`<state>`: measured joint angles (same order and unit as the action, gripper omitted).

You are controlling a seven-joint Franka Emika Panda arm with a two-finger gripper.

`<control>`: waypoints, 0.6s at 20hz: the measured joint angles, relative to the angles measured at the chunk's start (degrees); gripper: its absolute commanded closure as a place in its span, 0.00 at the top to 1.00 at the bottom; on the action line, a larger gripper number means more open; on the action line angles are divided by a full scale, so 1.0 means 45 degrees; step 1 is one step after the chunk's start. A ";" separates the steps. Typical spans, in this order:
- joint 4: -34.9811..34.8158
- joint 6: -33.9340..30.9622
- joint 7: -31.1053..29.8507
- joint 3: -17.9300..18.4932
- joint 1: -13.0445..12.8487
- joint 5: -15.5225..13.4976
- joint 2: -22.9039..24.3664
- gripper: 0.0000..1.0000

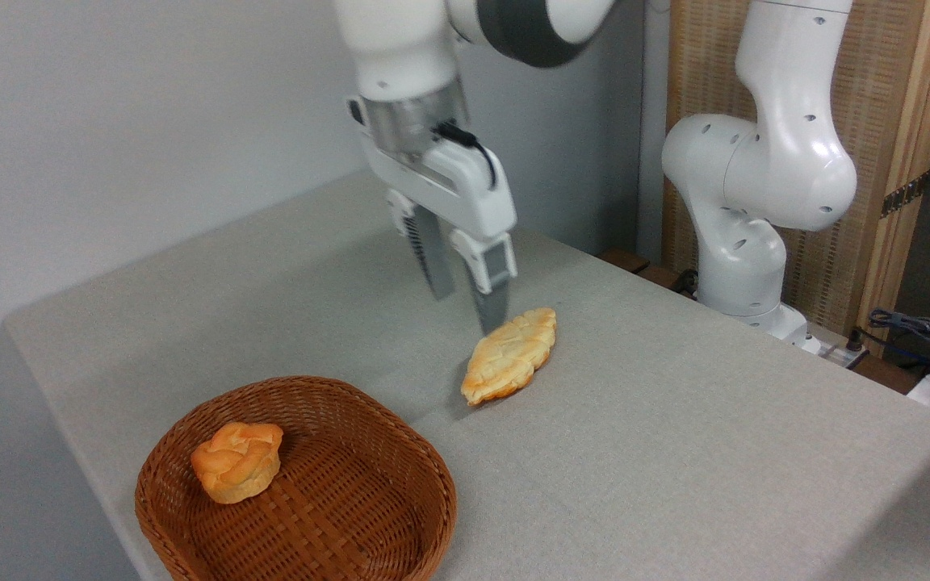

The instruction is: Put bread into the basket

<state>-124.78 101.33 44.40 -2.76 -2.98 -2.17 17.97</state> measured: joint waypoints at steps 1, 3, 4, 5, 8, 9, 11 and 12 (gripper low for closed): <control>-0.0394 0.0085 -0.0006 0.0002 0.0004 0.0000 0.0216 1.00; -0.1468 0.0263 -0.0023 -0.0010 0.0050 0.0000 0.0718 1.00; -0.1779 0.0344 -0.0025 -0.0067 0.0123 0.0000 0.0826 1.00; -0.1922 0.0382 -0.0029 -0.0121 0.0191 0.0000 0.0863 1.00; -0.2443 0.0860 -0.0032 -0.0351 0.0541 0.0000 0.0860 1.00; -0.2580 0.1034 -0.0032 -0.0398 0.0606 0.0000 0.0832 1.00; -0.2826 0.1363 -0.0033 -0.0803 0.0686 0.0000 0.0637 1.00; -0.2873 0.1516 -0.0097 -0.1063 0.0698 0.0000 0.0506 1.00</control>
<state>-137.71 108.15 43.97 -7.54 0.16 -2.17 20.25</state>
